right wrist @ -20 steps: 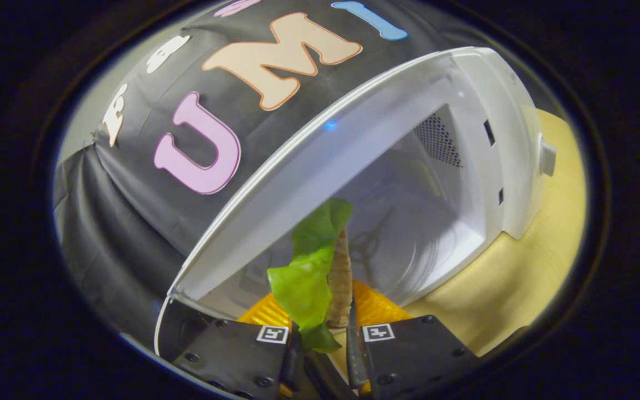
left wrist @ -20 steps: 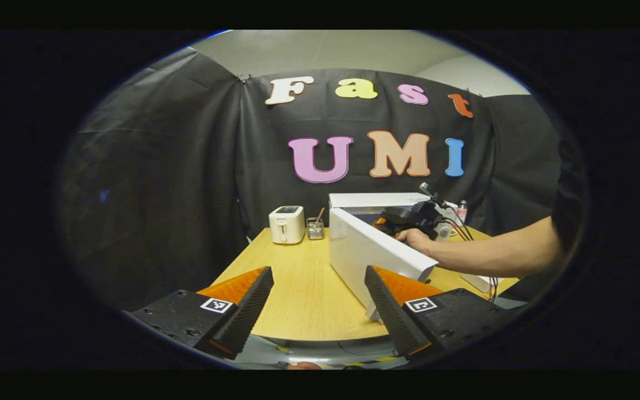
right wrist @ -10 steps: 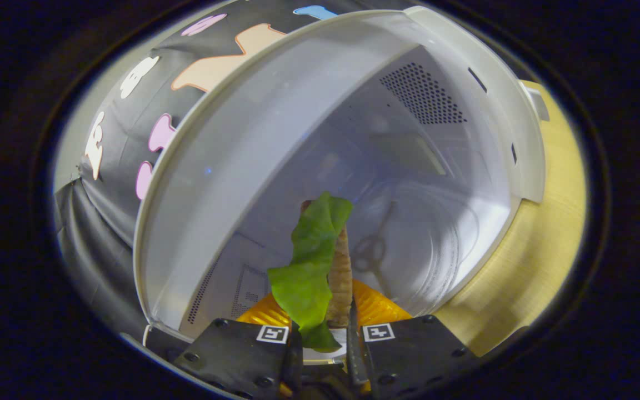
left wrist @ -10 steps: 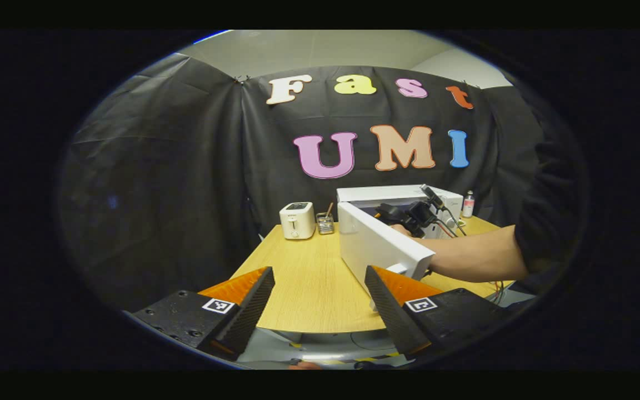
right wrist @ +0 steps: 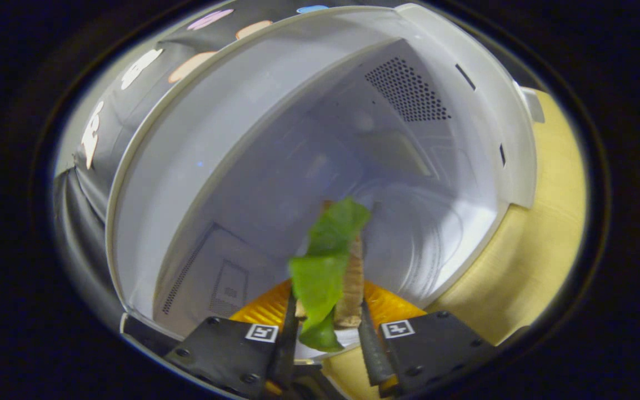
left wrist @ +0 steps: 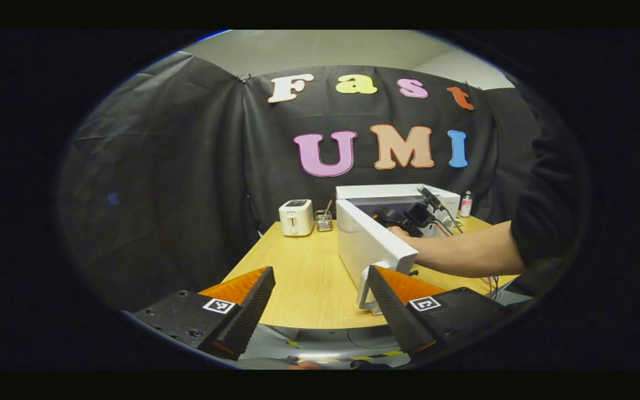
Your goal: Open the microwave oven with the left hand, put the food in, and close the microwave oven.
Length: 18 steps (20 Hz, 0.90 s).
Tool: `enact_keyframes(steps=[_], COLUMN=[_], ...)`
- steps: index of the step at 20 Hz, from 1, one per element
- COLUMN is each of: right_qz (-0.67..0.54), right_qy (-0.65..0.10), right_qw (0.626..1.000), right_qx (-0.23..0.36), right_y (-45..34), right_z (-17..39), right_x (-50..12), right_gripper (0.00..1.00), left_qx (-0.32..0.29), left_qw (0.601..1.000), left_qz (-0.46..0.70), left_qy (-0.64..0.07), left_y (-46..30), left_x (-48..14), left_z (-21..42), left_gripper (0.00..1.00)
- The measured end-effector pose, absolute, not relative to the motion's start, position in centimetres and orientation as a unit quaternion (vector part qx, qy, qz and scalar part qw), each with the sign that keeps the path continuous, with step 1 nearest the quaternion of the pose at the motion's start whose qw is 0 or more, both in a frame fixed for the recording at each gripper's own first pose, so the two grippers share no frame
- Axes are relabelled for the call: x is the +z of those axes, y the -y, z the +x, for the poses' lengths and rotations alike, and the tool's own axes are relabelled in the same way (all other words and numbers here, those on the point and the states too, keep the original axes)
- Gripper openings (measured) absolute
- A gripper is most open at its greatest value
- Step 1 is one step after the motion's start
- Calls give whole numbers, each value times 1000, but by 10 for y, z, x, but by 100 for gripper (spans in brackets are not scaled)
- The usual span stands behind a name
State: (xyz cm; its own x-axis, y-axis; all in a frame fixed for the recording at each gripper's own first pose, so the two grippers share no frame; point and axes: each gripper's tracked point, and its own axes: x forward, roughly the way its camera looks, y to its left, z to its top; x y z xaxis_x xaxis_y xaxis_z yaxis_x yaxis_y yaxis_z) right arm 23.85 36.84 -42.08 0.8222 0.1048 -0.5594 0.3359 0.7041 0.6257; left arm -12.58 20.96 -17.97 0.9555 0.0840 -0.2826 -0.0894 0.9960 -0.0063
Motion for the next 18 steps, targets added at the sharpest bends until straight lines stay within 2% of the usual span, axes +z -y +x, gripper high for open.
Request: enact_keyframes(steps=[2, 5, 9, 10, 11, 15, 18], right_qz=[349, 288, 230, 221, 214, 199, 193], right_qy=[-291, -280, -282, -281, -279, -284, -277], right_qw=[888, 913, 928, 930, 933, 937, 940], right_qx=[-68, -75, -83, -81, -81, -46, -51], right_y=[-360, -340, -313, -308, -303, -314, -319], right_z=[233, 235, 231, 232, 232, 247, 259], right_x=[-425, -422, -424, -423, -420, -423, -417], right_gripper=[78, 80, 80, 92, 81, 80, 81], left_qx=[44, 40, 32, 29, 25, 15, 16], left_qw=[989, 989, 991, 991, 991, 992, 990], left_qz=[-9, -9, -7, -7, -6, -10, -16], left_qy=[-142, -140, -131, -130, -129, -126, -136], left_y=[-210, -206, -202, -200, -198, -193, -193], left_x=[-179, -177, -172, -171, -170, -170, -177], left_z=[-126, -125, -120, -118, -118, -118, -118], left_gripper=[98, 98, 100, 98, 98, 100, 98])
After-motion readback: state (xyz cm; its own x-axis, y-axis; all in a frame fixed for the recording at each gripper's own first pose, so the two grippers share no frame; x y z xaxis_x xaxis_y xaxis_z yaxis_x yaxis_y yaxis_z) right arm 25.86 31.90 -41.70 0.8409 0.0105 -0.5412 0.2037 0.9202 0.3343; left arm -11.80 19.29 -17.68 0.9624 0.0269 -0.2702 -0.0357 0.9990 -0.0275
